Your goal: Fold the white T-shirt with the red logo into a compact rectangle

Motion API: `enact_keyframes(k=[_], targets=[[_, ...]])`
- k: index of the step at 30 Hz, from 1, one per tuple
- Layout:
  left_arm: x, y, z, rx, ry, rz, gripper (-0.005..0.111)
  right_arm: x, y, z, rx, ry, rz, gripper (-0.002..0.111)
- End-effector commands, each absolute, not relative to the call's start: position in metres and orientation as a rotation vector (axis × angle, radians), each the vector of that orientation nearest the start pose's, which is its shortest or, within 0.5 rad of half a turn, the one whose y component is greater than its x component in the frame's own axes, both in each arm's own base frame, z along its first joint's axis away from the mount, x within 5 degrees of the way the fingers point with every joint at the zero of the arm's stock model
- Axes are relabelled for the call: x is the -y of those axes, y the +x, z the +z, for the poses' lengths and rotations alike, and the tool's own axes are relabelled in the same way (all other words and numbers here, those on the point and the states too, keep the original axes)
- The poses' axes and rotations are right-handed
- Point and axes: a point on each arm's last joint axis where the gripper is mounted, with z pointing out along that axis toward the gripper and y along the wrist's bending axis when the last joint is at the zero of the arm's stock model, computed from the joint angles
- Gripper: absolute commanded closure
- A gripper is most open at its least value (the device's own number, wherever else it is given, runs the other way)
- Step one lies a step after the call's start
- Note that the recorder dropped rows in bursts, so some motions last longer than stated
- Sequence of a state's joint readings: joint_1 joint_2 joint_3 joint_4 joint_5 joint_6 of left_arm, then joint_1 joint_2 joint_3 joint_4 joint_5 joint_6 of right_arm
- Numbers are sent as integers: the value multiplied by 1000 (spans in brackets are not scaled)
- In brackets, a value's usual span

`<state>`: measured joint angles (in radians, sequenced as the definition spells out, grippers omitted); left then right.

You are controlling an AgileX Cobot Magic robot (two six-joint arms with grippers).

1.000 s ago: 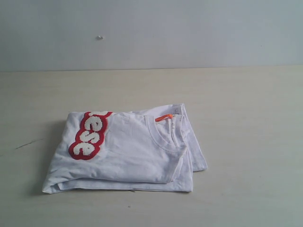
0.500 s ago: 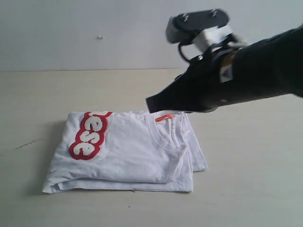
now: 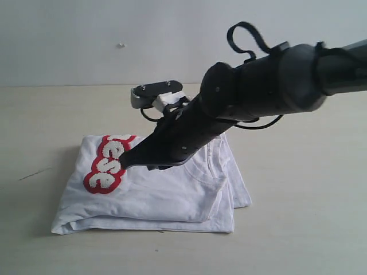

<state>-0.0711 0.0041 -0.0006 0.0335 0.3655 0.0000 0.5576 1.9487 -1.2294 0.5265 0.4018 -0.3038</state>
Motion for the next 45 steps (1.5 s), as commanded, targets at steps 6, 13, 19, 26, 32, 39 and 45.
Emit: enact_keyframes(k=[6,13,19,26,32,39,45], targets=[[3,53,181,-1840,77,-26,107,-248,365,129,-2612,-611,510,108],[3,53,181,-1840,77,-26,107,-228,398,105,-2683,-491,392,108],[3,53,181,-1840,77,-26,107,-202,407,96,-2758,-442,326,108],[3,53,181,-1840,77,-26,107,-171,410,93,-2800,-399,272,108],[3,53,181,-1840,77,-26,107,-147,419,91,-2796,-405,193,108],[3,53,181,-1840,77,-26,107,-129,422,92,-2818,-392,152,108],[3,53,181,-1840,77,-26,107,-128,423,105,-2786,-425,156,108]])
